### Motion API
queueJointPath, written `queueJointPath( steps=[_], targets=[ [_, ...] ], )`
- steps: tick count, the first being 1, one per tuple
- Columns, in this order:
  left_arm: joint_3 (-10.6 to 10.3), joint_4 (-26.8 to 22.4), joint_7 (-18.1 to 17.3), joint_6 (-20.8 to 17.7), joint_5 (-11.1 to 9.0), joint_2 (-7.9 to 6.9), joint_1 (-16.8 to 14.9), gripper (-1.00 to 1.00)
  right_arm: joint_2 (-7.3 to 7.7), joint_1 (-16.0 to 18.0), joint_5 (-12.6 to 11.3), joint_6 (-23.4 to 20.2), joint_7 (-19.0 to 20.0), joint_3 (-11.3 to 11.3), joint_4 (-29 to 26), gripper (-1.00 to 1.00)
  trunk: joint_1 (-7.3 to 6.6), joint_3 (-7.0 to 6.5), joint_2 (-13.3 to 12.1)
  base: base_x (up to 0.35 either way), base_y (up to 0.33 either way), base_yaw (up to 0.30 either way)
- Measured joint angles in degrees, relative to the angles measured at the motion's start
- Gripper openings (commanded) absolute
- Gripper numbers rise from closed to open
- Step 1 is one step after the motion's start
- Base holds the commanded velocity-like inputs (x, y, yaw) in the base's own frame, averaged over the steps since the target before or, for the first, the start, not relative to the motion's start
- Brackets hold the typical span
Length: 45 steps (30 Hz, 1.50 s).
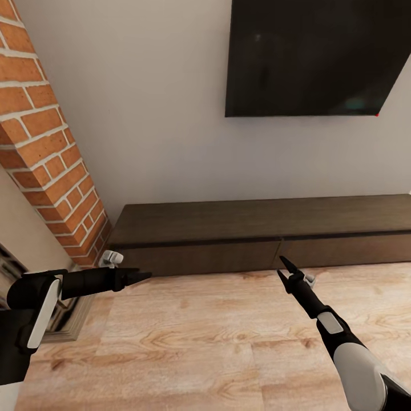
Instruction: Place each of the two pumpkins and all three candles from the living room inside a cabinet in the living room (use any cabinet), then make sure every cabinet is closed, and position the cauldron so it is next to a table in the living room.
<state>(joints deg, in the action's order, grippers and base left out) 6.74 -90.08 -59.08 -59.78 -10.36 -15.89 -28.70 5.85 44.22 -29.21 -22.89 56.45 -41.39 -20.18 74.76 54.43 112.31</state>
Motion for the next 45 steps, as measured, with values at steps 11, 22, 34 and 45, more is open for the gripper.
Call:
queueJointPath(
  steps=[11, 22, 34, 45],
  targets=[
    [0.0, -0.07, -1.88, 0.01, -0.47, -0.01, 0.0, 1.0, -0.05, -0.14, 0.09, -0.45, 2.14, 1.23, -0.32, 1.0, 2.42, 1.97, 4.41, 0.0, 0.0, 0.0],
    [0.44, -0.01, -12.31, 0.16, -0.31, -2.16, -0.01, 1.0, -0.68, -0.25, 0.18, 0.02, 2.47, 2.57, -0.72, 1.0, 4.83, 3.95, 8.82, 0.0, 0.0, 0.0],
    [0.11, -0.02, -13.07, 0.17, -0.11, -2.64, 0.03, 1.0, -0.01, -0.77, -0.39, 1.94, 1.14, 2.4, -1.16, 1.0, 6.59, 5.38, 12.04, 0.0, 0.0, 0.0],
    [0.11, -0.02, -13.07, 0.17, -0.11, -2.64, 0.03, 1.0, -0.01, -0.77, -0.39, 1.94, 1.13, 2.4, -1.16, 1.0, 6.59, 5.38, 12.04, 0.0, 0.0, 0.0]
  ],
)
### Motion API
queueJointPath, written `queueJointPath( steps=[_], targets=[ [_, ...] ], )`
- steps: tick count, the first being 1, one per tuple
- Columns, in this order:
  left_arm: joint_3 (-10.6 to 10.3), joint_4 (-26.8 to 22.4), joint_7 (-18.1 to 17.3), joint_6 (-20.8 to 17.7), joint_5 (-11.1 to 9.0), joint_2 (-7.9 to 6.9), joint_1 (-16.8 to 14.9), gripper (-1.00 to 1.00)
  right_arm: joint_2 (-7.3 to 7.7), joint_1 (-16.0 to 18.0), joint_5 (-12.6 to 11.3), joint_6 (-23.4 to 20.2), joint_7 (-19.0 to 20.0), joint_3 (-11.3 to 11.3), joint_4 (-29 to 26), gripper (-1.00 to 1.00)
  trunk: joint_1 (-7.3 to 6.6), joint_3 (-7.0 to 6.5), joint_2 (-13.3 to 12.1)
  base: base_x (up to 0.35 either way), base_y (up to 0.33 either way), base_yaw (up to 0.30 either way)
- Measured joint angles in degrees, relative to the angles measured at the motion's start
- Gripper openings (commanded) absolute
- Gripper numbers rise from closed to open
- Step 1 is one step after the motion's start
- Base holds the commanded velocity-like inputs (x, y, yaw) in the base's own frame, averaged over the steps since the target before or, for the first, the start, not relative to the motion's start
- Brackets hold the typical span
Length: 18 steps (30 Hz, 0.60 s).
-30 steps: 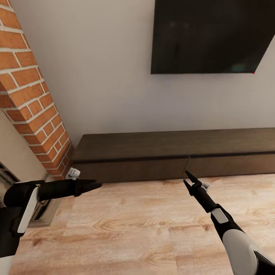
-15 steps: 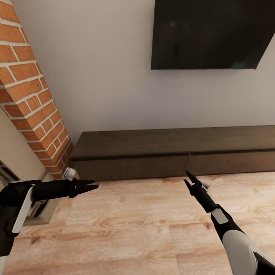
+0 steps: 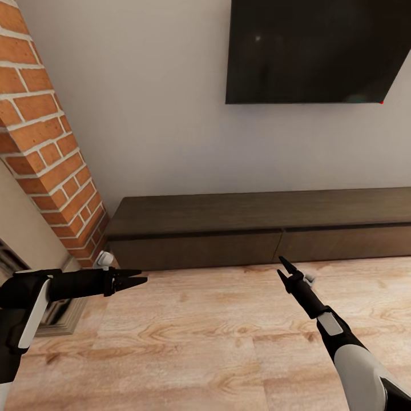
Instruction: Place each of the two pumpkins and all three candles from the living room inside a cabinet in the living room (use any cabinet), then make sure every cabinet is closed, and position the cauldron so it is next to a table in the living room.
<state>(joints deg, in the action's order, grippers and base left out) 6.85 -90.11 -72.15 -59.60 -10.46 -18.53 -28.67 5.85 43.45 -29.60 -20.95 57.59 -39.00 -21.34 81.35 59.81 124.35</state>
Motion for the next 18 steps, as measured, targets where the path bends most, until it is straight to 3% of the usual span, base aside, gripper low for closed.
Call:
queueJointPath(
  steps=[8, 18],
  targets=[
    [0.0, 0.0, 0.0, 0.0, 0.0, 0.0, -0.01, 1.0, -0.01, 0.0, 0.01, 0.02, -0.03, 0.01, 0.02, 1.0, 0.0, 0.0, 0.0, 0.0, 0.0, 0.0],
    [0.0, -0.09, 0.21, 0.0, 0.01, -0.17, 0.38, 1.0, -1.14, 0.06, -0.02, -0.05, -1.12, 0.22, -0.12, 1.0, 0.0, 0.0, 0.0, 0.0, 0.0, 0.0]
  ],
)
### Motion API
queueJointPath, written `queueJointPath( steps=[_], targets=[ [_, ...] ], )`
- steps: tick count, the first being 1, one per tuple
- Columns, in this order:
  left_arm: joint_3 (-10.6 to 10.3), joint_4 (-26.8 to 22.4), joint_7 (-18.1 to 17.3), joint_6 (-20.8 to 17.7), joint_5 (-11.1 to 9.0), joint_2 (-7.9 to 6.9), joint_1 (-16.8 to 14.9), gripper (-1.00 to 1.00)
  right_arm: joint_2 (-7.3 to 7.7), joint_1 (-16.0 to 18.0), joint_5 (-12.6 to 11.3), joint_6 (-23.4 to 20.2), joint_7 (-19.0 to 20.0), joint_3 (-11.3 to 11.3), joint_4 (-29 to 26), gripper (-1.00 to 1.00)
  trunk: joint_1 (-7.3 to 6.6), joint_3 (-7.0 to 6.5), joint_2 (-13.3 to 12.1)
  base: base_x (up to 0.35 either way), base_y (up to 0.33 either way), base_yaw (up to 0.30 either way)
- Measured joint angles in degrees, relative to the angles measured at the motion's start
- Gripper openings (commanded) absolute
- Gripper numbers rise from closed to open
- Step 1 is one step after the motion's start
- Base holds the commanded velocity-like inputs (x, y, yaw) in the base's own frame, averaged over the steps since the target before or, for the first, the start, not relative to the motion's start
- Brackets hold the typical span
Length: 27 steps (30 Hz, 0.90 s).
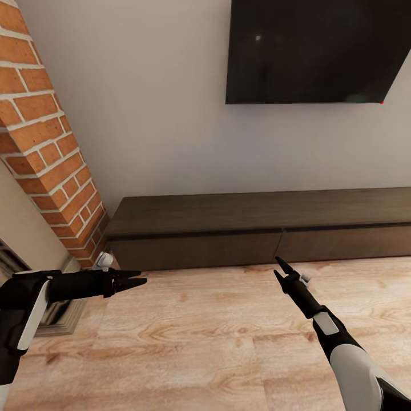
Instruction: Place each of the two pumpkins and all three candles from the living room inside a cabinet in the living room (use any cabinet), then make sure every cabinet is closed, and position the cauldron so it is next to a table in the living room.
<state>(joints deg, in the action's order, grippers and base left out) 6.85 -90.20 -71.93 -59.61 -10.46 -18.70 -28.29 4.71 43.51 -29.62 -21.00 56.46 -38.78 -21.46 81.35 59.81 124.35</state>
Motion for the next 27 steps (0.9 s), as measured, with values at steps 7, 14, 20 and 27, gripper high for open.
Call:
queueJointPath(
  steps=[7, 14, 20, 27],
  targets=[
    [0.01, 0.01, 0.05, 0.0, 0.01, -0.01, 0.02, 1.0, -0.03, 0.03, 0.02, 0.36, -0.49, 0.32, -0.16, 1.0, 0.0, 0.0, 0.0, 0.0, 0.0, 0.0],
    [0.08, 0.08, 0.08, 0.0, 0.01, 0.02, 0.02, 1.0, 0.39, -0.02, -0.01, -0.76, -0.27, -0.23, -0.3, 1.0, 0.0, 0.0, 0.0, 0.001, 0.0, 0.0],
    [0.12, 0.1, 0.42, -0.01, 0.08, 0.07, 0.02, 1.0, 0.85, -0.04, -1.07, -1.38, -0.34, -0.49, -0.26, 1.0, -0.01, 0.0, 0.0, 0.073, 0.038, 0.0],
    [0.15, 0.04, 0.41, -0.01, 0.09, 0.06, 0.02, 1.0, 1.29, -0.05, -2.7, -4.19, -0.41, -0.29, -0.28, 1.0, 0.0, 0.0, 0.0, 0.016, 0.008, 0.0]
  ],
)
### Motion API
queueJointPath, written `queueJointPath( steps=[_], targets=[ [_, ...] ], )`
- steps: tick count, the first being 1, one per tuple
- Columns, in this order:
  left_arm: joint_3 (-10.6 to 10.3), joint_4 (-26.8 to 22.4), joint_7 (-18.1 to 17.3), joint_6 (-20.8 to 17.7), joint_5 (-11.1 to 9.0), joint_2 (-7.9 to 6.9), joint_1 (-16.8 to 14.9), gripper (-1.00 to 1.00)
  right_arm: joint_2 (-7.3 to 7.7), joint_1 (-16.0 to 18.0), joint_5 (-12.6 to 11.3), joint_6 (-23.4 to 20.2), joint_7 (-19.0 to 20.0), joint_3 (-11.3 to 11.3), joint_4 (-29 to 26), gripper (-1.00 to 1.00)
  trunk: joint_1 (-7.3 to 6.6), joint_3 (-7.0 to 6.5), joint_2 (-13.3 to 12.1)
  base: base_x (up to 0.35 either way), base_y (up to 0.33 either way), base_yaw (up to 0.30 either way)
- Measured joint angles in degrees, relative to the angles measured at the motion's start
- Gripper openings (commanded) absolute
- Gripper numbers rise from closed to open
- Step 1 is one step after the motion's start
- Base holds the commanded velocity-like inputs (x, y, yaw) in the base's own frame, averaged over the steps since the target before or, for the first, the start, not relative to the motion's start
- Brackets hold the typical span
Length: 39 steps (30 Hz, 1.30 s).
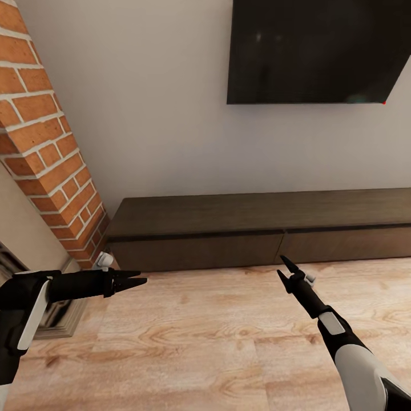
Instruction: Place each of the two pumpkins and all three candles from the living room inside a cabinet in the living room (use any cabinet), then make sure every cabinet is closed, and position the cauldron so it is next to a table in the living room.
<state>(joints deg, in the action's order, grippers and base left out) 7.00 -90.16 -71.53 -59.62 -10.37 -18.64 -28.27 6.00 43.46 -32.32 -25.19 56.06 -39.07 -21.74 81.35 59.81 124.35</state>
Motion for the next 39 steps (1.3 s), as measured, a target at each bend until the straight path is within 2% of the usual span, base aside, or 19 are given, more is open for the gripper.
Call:
queueJointPath(
  steps=[16, 29, 39],
  targets=[
    [-0.06, -0.08, -0.09, 0.0, 0.0, -0.01, 0.0, 1.0, 0.06, -0.09, -0.24, -0.96, -0.33, 0.09, 0.07, 1.0, -0.01, 0.0, 0.0, 0.044, 0.041, 0.0],
    [-0.06, -0.12, -0.24, 0.0, -0.07, -0.06, 0.0, 1.0, -0.04, -0.1, -0.16, -0.2, -0.33, -0.02, 0.1, 1.0, -0.02, 0.0, 0.0, 0.169, 0.146, 0.0],
    [-0.06, -0.12, -0.34, 0.0, -0.08, -0.07, 0.0, 1.0, -0.1, -0.15, -0.15, -0.18, -0.27, -0.03, 0.09, 1.0, 0.0, 0.0, 0.0, 0.033, 0.067, 0.0]
  ],
)
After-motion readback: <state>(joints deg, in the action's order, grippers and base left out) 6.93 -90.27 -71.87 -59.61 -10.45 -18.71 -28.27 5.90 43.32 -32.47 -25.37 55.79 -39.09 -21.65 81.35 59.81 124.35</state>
